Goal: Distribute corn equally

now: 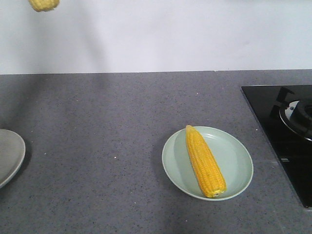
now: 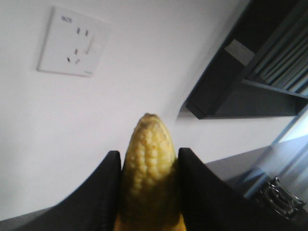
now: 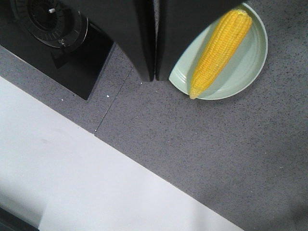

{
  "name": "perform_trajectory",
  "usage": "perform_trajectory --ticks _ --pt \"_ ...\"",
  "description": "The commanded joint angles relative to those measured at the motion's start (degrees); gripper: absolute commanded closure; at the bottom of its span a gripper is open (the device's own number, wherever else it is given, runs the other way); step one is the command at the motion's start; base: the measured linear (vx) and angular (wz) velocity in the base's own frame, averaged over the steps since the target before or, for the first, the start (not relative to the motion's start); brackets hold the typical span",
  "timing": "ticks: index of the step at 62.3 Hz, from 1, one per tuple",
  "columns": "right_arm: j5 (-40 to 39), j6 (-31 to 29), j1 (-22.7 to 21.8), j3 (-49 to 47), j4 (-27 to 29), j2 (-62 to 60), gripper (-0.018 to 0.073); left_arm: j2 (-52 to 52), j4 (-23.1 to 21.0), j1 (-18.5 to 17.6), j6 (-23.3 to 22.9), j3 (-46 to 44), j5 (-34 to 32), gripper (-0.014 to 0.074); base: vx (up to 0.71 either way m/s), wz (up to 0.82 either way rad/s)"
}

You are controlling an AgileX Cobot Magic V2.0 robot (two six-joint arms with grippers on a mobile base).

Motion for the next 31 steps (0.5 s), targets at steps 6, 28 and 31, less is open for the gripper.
perform_trajectory --ticks 6,28,31 --pt "-3.3 -0.2 -0.4 -1.4 -0.1 -0.4 0.0568 -11.0 3.6 2.6 2.4 -4.0 -1.7 0.0605 0.00 0.00" --pt "-3.2 -0.2 -0.4 -1.4 -0.1 -0.4 0.0568 -27.1 36.3 2.6 6.3 -0.5 -1.7 0.0603 0.00 0.00" --pt "-3.2 -0.2 -0.4 -1.4 0.0 -0.4 0.0568 -28.4 38.0 2.6 6.2 1.9 -1.7 0.0603 0.00 0.00"
